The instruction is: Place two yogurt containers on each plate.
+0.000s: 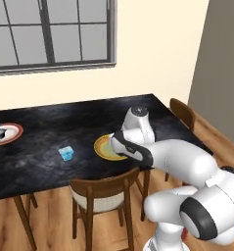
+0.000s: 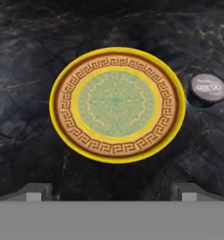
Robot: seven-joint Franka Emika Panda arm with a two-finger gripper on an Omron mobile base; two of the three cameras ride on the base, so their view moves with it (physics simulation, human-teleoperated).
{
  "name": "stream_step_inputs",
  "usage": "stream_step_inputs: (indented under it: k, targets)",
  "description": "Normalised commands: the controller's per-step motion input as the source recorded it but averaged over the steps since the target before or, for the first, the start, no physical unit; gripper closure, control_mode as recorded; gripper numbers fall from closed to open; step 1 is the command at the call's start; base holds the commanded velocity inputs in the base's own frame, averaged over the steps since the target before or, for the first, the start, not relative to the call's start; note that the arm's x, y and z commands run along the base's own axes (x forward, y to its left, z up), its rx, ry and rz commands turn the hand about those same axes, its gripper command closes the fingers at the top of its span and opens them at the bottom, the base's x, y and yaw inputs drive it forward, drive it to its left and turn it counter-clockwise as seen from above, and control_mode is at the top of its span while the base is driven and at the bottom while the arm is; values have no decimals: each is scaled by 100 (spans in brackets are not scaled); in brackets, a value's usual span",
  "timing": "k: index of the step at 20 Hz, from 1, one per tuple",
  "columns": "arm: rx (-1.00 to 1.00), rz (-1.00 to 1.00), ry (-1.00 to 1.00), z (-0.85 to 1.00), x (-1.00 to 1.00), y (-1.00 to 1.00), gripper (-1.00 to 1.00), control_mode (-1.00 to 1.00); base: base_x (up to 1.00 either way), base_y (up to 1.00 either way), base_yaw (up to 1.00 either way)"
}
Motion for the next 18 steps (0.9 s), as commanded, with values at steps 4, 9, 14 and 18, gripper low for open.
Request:
stream_step_inputs:
  k: [4,9,14,18]
  targets:
    - [0,0,0,0,0,0,-100,100,73,-12,-14]
    - [0,0,0,0,0,0,-100,100,91,0,7]
    - [0,0,0,0,0,0,-100,100,98,0,17]
    - [0,0,0,0,0,0,-100,100,99,0,14]
